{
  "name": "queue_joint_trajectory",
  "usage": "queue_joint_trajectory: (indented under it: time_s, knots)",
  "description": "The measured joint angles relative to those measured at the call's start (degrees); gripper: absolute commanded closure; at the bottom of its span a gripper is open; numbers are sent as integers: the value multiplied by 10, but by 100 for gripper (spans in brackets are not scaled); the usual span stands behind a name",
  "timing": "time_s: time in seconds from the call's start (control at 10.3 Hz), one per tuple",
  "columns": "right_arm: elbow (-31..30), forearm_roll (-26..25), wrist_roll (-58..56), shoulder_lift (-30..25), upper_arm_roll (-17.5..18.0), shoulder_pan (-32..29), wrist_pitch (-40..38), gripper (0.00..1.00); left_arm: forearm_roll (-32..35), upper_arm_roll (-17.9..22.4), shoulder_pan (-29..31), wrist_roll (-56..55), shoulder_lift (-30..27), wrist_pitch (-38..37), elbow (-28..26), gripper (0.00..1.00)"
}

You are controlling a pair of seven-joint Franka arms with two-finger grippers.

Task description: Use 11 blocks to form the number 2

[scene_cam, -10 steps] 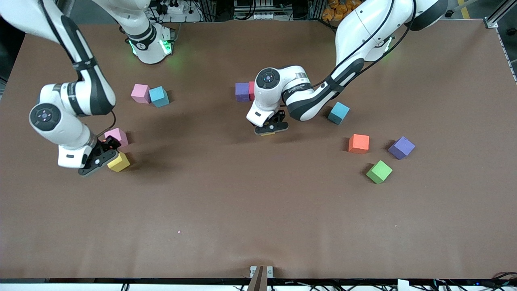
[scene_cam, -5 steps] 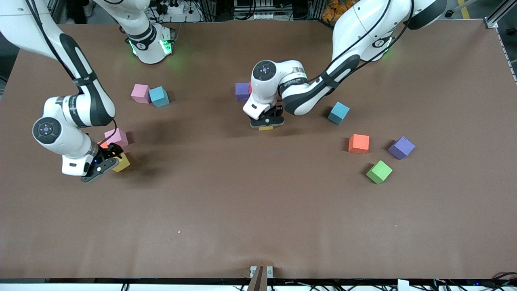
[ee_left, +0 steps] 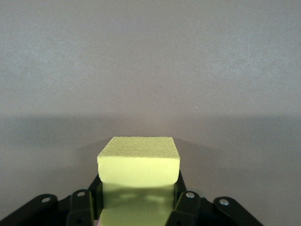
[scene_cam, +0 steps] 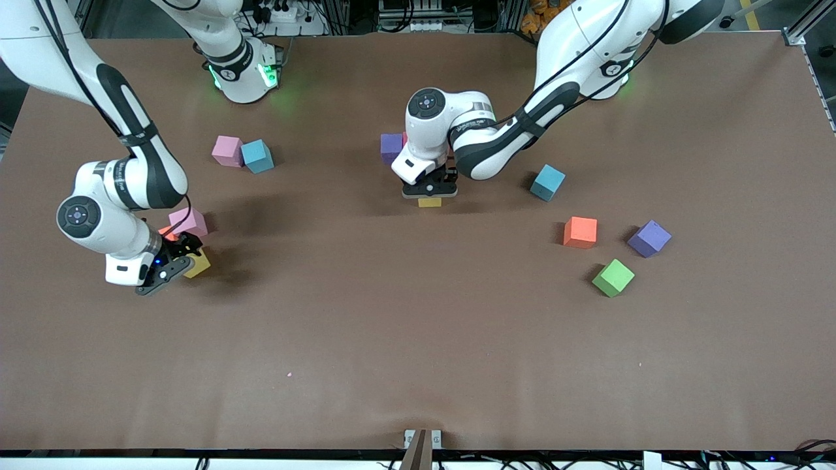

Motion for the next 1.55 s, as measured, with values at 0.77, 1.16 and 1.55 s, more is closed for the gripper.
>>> queue_joint_trajectory:
  time_s: [0.77, 1.16, 1.55]
  knots:
    - [-15, 1, -23, 46, 0, -16, 70, 50, 2, -18, 29, 2, -7, 6, -25, 42]
    - [-11, 1, -26, 40, 16, -16, 69, 56, 4, -21, 29, 2, -9, 6, -30, 42]
    - [0, 1, -18, 25, 62, -11, 33, 59, 4, -31, 41, 3, -12, 8, -44, 36]
